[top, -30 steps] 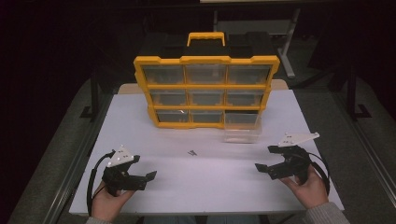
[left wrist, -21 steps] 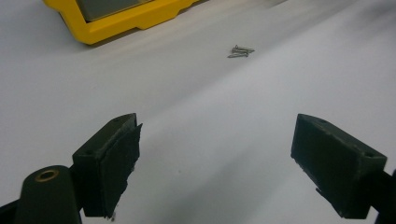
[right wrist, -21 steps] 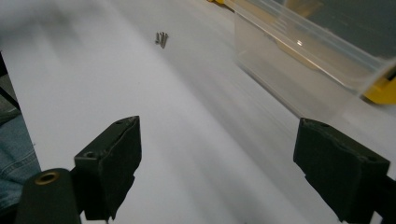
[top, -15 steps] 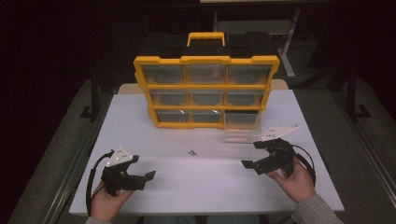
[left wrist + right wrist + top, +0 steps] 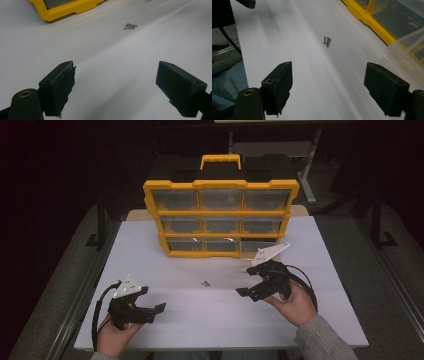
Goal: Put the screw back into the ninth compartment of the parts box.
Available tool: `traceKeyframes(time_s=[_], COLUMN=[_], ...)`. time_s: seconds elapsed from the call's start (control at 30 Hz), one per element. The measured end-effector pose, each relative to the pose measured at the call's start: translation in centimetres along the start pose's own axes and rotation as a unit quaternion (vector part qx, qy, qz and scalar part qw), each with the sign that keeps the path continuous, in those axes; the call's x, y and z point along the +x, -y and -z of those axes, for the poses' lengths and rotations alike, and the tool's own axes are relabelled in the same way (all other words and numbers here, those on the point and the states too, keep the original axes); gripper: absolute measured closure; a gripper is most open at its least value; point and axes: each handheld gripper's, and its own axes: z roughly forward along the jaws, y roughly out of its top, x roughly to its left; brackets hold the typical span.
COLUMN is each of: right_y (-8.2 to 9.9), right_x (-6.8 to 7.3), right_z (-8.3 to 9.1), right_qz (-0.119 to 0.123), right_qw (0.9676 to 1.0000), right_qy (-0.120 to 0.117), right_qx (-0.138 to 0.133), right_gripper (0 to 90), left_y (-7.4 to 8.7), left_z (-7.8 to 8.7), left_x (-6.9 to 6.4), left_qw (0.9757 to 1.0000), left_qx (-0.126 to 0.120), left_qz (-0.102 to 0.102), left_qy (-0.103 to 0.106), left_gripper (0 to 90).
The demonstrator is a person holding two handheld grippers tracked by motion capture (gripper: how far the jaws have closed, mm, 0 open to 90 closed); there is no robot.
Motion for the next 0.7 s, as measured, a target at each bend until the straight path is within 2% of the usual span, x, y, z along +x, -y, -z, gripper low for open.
traceKeyframes(time_s=[0.17, 0.37, 0.63, 0.7], right_y=[-1.5, -3.3, -5.3, -5.6], right_x=[0.1, 0.0, -0.6, -0.8], right_z=[-1.0, -2.9, -6.6, -8.2], right_qz=[0.009, 0.020, 0.027, 0.028], right_qw=[0.9998, 0.9994, 0.9980, 0.9974], right_qy=[-0.003, -0.011, -0.021, -0.021], right_qx=[0.015, 0.026, 0.054, 0.064], right_gripper=[26.1, 30.5, 39.5, 42.5], left_y=[0.0, 0.0, -0.1, 0.0], left_z=[0.1, 0.0, -0.2, -0.2], left_x=[0.1, 0.1, 0.2, 0.2], left_qw=[1.0000, 1.0000, 1.0000, 0.9999], left_qx=[0.004, -0.001, 0.004, -0.002], left_qz=[-0.003, 0.004, 0.002, 0.010], left_qy=[0.001, 0.001, 0.003, 0.002], left_gripper=[14.9, 14.9, 14.9, 14.9])
